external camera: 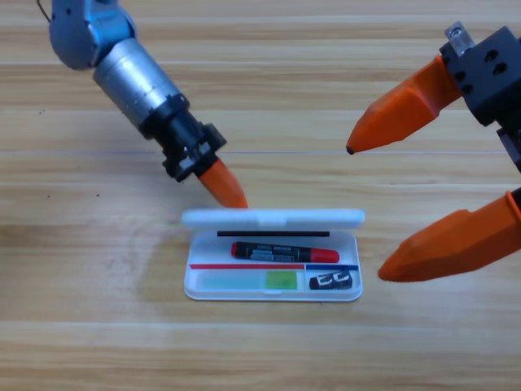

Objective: Clean up eraser and pencils

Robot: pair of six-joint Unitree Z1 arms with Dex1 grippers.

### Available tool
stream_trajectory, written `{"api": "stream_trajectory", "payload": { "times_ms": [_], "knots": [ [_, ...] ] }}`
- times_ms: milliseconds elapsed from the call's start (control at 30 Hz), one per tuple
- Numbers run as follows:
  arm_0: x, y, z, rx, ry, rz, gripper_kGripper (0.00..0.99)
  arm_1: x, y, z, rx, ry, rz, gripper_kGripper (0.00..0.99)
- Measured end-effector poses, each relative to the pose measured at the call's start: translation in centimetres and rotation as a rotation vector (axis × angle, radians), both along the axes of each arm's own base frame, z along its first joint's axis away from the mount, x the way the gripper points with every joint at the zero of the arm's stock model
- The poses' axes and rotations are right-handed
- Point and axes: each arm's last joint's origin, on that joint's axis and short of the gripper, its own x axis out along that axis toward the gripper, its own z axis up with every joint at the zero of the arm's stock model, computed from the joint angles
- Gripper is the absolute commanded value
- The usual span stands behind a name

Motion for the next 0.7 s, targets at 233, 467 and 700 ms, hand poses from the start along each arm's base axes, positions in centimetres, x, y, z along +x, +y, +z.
{"api": "stream_trajectory", "payload": {
  "times_ms": [233,467,700],
  "knots": [
    [-0.7,-0.6,-0.6,0.013,0.009,-0.026,0.000,0.0,0.0,0.0,0.000,0.003,-0.003,0.990],
    [-1.1,-0.9,-1.1,0.027,0.010,-0.041,0.000,0.0,0.0,0.0,0.000,0.003,-0.003,0.990],
    [-2.0,-1.5,-2.2,0.034,0.015,-0.062,0.000,0.0,0.0,0.0,0.000,0.003,-0.003,0.990]
  ]
}}
